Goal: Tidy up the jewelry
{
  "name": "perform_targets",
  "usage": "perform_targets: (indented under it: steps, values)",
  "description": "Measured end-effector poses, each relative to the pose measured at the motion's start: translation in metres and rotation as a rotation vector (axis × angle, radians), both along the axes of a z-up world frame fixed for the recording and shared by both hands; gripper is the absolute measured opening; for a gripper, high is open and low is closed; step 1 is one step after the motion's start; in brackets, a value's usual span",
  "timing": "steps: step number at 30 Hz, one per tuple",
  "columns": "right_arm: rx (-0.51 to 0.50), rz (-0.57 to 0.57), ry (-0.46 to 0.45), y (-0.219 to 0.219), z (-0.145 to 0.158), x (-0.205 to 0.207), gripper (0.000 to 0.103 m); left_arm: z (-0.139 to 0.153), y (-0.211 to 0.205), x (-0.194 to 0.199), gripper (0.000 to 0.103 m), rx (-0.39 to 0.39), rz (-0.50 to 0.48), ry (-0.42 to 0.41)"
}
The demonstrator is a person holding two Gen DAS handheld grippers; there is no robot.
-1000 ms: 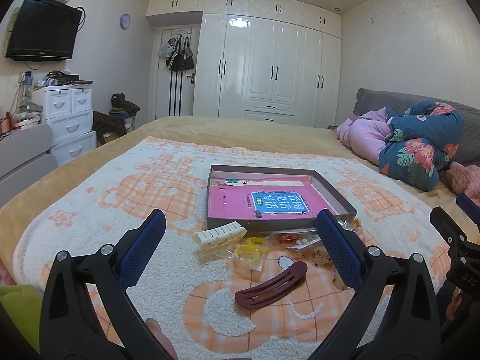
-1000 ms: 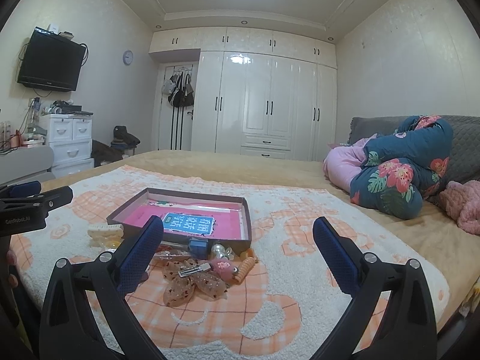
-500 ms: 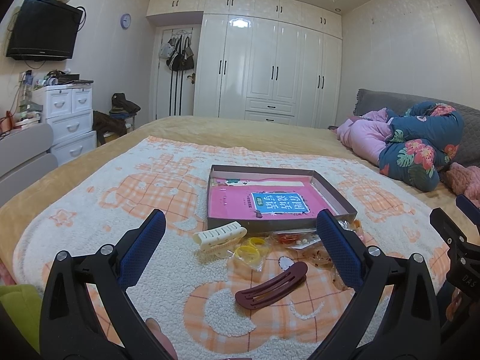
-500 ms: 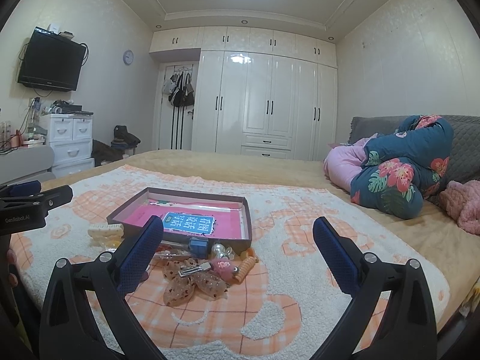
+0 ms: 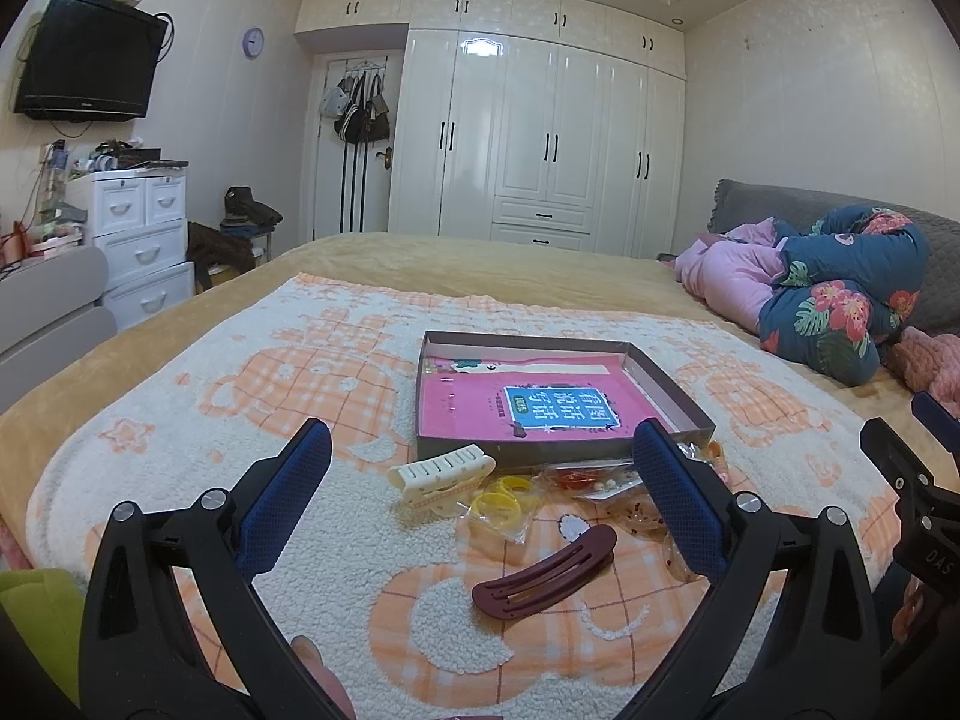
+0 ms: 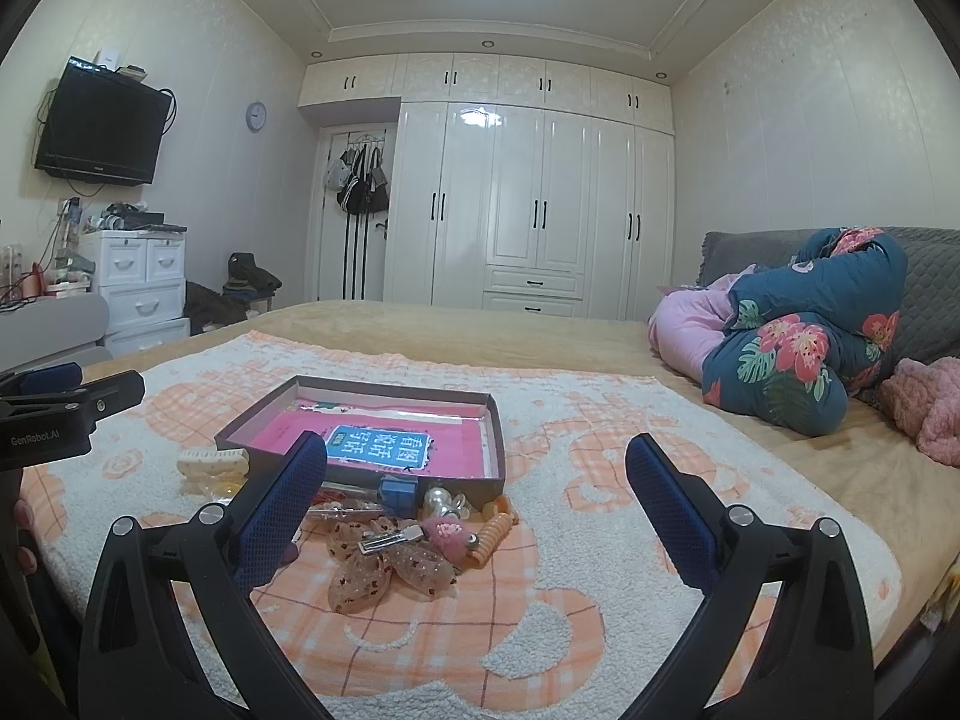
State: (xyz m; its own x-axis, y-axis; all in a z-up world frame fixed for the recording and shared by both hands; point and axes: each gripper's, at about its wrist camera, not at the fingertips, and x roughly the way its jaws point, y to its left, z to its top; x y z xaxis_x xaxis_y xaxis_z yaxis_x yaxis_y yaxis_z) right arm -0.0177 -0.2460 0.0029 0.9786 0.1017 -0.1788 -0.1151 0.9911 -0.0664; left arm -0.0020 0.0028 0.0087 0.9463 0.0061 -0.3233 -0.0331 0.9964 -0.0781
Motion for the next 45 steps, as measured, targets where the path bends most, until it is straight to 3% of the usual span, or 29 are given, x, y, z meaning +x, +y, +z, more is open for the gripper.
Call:
perform_targets:
  steps: [21,39,45]
  values:
    - [-0.003,0.024,0.014,0.005,-0.001,0.005,0.097,-0.004,0.002,0.001,0.092,0.003,-0.001,0.006]
    - [-0.044,0.189,0.094,0.038,-0.007,0.025,0.097,-0.012,0.028,0.012,0.092,-0.049,0.062,0.041]
    - [-0.039,0.222,0.13,0.047,-0.007,0.047,0.097,-0.019,0.041,0.025,0.092,-0.059,0.075,0.092]
